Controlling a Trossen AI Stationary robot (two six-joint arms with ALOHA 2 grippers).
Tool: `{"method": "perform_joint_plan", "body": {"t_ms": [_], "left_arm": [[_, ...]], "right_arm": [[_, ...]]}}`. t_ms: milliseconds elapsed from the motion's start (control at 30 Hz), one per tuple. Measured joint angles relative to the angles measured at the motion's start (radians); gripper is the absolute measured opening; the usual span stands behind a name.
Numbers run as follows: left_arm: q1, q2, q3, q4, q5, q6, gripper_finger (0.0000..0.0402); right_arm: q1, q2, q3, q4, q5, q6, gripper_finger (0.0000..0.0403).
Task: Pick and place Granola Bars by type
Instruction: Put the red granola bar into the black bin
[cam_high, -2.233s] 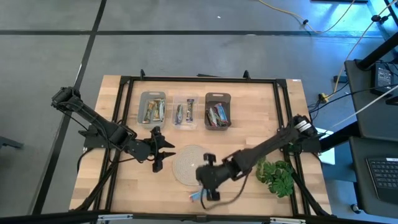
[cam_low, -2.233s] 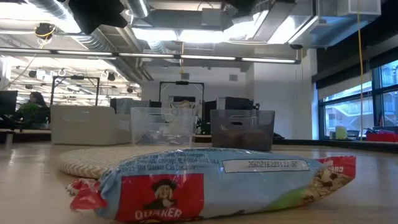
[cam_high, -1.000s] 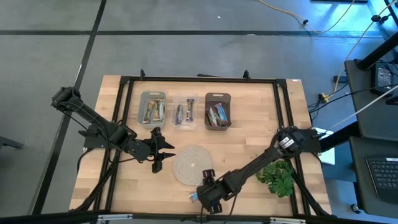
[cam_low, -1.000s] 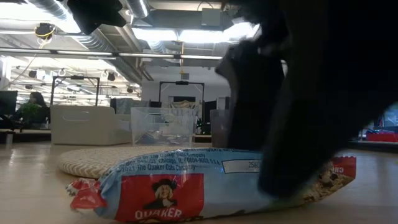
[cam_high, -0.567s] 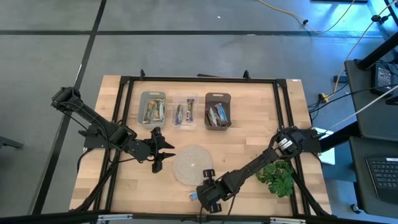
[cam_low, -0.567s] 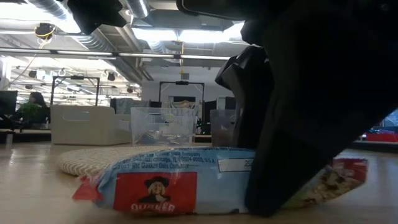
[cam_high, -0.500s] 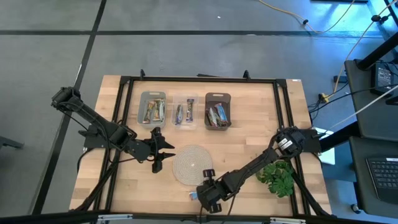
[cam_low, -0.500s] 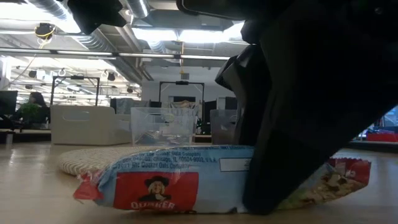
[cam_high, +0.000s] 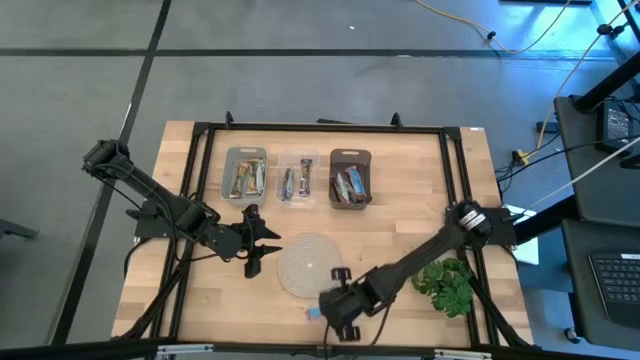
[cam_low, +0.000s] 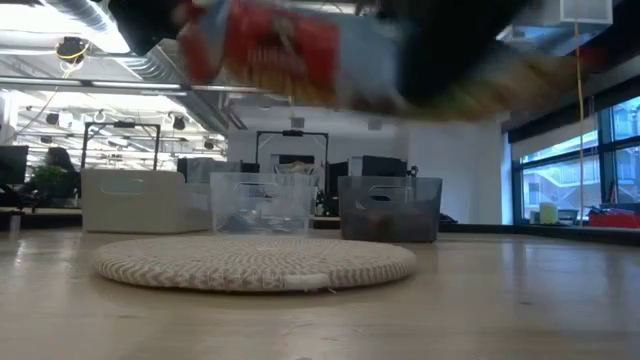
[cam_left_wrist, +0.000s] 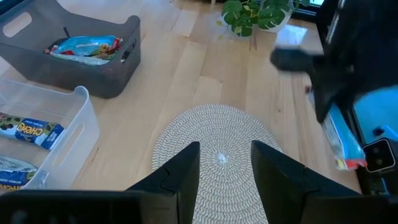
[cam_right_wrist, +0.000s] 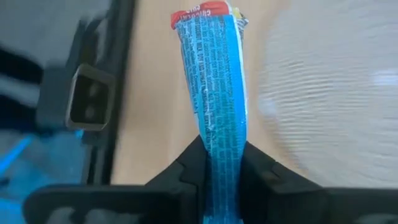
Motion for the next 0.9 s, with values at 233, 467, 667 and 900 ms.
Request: {"method": "perform_joint_plan", "body": {"t_ms": [233,467,667,900], "left_arm": [[0.0,0.0,0.0,0.0,0.011,-0.022,0.0136],[0.0,0.0,0.0,0.0,0.062,-0.026,0.0136],[0.0,0.0,0.0,0.0,0.057,-0.025,0.0136],[0.0,0.0,0.0,0.0,0.055,-0.028,0.0136]], "right_arm": [[-0.067,-0.174,0.001,-0.197,0.244,0.178,0.0062],[-0.209,-0.312,0.001,-0.529,0.489,0.494,0.0064],[-0.398,-0.333,-0.008,-0.622,0.497,0.619,0.0063],[-0.586,-0.333,-0.134,-0.447,0.407,0.557,0.0068]]}}
